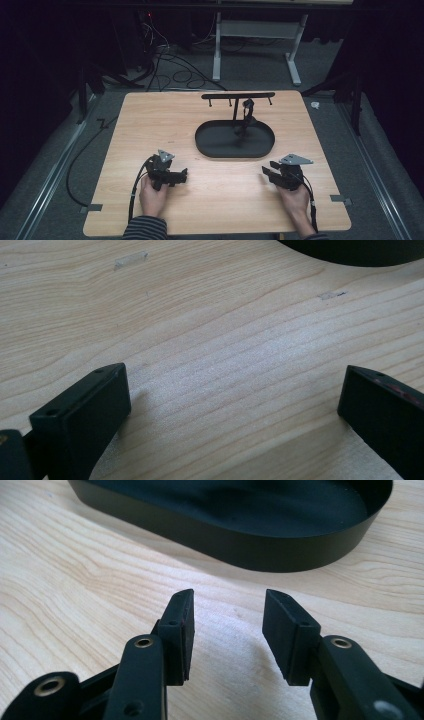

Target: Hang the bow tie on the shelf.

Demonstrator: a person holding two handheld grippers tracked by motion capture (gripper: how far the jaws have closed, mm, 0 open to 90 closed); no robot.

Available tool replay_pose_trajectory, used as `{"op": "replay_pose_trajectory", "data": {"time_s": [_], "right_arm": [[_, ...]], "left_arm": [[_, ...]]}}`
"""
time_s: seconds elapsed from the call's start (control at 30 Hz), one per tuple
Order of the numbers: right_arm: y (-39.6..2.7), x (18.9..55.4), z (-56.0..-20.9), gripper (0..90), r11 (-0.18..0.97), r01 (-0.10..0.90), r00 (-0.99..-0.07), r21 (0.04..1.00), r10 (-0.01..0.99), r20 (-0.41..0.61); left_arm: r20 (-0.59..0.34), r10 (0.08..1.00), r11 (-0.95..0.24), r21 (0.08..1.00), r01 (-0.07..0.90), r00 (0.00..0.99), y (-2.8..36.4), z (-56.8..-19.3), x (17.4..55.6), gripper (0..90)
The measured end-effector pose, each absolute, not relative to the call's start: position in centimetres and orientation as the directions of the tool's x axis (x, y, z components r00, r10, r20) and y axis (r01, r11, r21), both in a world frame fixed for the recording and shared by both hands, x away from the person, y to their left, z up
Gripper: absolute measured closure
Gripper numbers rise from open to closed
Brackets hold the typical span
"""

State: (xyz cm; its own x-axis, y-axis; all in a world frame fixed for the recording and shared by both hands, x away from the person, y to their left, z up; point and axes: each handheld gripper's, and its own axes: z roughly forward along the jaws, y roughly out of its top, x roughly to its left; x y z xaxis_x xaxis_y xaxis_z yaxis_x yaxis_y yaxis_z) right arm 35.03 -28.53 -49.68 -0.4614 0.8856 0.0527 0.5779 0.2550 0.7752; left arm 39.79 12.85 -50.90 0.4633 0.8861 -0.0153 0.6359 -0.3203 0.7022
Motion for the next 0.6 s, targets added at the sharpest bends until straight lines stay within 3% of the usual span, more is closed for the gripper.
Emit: {"op": "replay_pose_trajectory", "data": {"time_s": [0.3, 0.6], "right_arm": [[-28.09, 35.00, -49.95, 56.8, 0.291, 0.579, -0.465, 0.762, 0.885, 0.015], [-27.53, 35.07, -50.19, 46.0, 0.337, 0.593, -0.479, 0.732, 0.878, -0.016]], "left_arm": [[-0.015, 0.886, -0.320, 0.702, 0.636, 0.463, 12.85, -50.90, 39.79, 0.8], [-0.015, 0.886, -0.320, 0.702, 0.636, 0.463, 12.85, -50.90, 39.79, 0.8]]}}
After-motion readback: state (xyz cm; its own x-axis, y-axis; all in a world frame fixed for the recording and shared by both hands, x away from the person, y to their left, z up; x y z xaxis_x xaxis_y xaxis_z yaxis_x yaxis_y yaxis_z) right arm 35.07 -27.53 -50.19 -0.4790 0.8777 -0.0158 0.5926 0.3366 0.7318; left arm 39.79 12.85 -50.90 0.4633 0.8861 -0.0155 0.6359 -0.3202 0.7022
